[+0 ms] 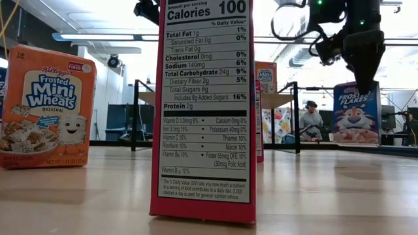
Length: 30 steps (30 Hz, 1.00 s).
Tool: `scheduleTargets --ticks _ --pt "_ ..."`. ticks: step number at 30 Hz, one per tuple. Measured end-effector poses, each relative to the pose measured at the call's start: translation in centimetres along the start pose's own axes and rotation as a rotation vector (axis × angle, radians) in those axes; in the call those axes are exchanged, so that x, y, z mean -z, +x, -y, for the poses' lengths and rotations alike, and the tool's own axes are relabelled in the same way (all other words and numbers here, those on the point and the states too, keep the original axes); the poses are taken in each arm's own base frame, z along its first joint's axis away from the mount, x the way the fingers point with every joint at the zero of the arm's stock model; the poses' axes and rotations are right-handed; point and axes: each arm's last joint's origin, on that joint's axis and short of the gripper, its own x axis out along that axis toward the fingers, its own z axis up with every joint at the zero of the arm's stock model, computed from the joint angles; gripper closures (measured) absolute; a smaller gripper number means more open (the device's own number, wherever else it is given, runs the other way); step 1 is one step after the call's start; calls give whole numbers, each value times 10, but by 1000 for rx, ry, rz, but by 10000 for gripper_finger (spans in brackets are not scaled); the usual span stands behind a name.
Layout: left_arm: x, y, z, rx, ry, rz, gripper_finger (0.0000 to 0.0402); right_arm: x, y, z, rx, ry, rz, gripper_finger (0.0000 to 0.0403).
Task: Stack cereal on shelf
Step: Put the top blue cereal box on the shelf
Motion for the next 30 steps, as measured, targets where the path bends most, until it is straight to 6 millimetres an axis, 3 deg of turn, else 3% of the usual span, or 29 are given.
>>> scheduleTargets --ticks 11,20,30 --pt "-9 -1 6 92 2 89 108 -1 -10 -22 -116 -53 69 254" --pt "-8 -3 22 161 41 97 108 -10 -61 -37 -191 -133 281 254" --pt "-18 6 52 238 84 176 108 -23 -111 -42 -241 -239 462 254"
